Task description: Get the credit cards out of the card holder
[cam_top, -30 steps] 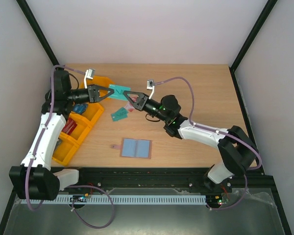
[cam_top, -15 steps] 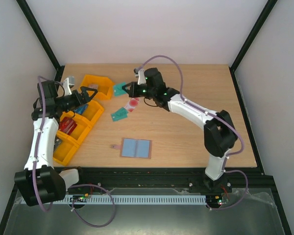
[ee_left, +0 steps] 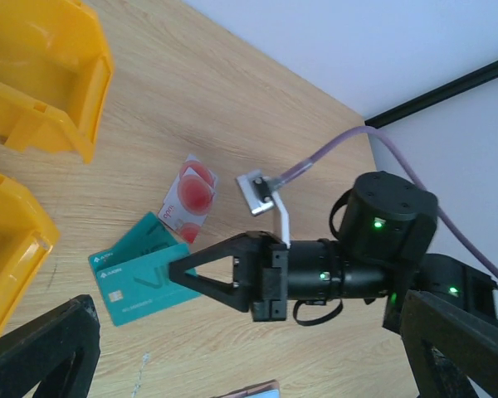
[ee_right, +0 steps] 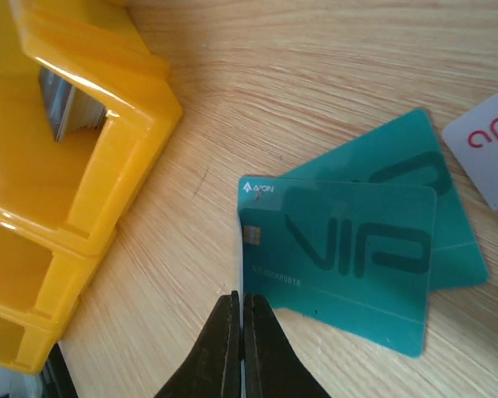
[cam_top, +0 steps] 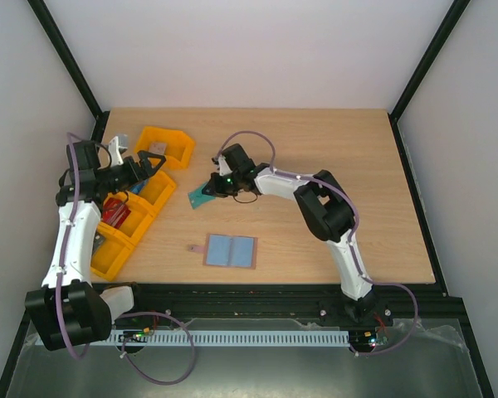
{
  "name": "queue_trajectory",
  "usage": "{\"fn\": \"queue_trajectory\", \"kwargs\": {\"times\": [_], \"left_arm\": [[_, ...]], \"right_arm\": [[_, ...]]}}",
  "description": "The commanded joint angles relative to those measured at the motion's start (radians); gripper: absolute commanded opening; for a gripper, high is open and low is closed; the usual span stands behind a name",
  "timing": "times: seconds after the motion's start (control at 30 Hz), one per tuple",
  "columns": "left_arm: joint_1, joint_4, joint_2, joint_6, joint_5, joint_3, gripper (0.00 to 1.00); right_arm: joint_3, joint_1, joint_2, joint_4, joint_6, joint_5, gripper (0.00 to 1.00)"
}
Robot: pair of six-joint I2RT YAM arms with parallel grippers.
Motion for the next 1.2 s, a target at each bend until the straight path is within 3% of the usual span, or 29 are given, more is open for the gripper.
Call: {"fn": "queue_trajectory", "kwargs": {"times": [0.0, 0.17, 0.2, 0.3, 0.43, 0.57, 0.73, 0.87, 1.0, 1.17], "left_arm": [[0.007, 0.025, -0.019, -0.01, 0.025, -0.017, 0.99], [0.008, 0.029, -0.022, -0.01, 0.026, -0.026, 0.99], [0.008, 0.027, -0.022, -0.01, 0.026, -0.026, 0.99], [0.008, 0.028, -0.023, -0.01, 0.025, -0.03, 0.99], [0.007, 0.037, -0.021, -0.024, 0.022, -0.049, 0.99], [0.008, 0.057, -0.022, -0.043, 0.028, -0.076, 0.99], [0.004, 0.066, -0.028, -0.07, 0.024, -0.113, 0.99], [-0.069, 0.087, -0.045, -0.101, 0.025, -0.205, 0.99], [-0.21, 0.094, -0.052, -0.174, 0.005, -0.363, 0.98], [-0.265, 0.119, -0.028, -0.279, -0.065, -0.534, 0.92]], "right_arm": [[0.087, 0.008, 0.038, 0.035, 0.053, -0.019, 0.02], [0.132, 0.008, 0.095, -0.005, 0.06, 0.005, 0.02], [0.143, 0.008, 0.099, -0.026, 0.05, 0.017, 0.07], [0.175, 0.009, 0.077, -0.149, -0.019, 0.118, 0.43], [0.218, 0.009, -0.025, -0.306, -0.12, 0.329, 0.62], [0.214, 0.023, -0.159, -0.454, -0.209, 0.538, 0.97], [-0.009, 0.093, -0.363, -0.568, -0.192, 0.753, 1.0], [-0.295, 0.202, -0.503, -0.547, -0.059, 0.772, 0.99], [-0.435, 0.321, -0.533, -0.459, 0.079, 0.753, 0.99], [-0.517, 0.406, -0.474, -0.373, 0.182, 0.729, 0.99]]}}
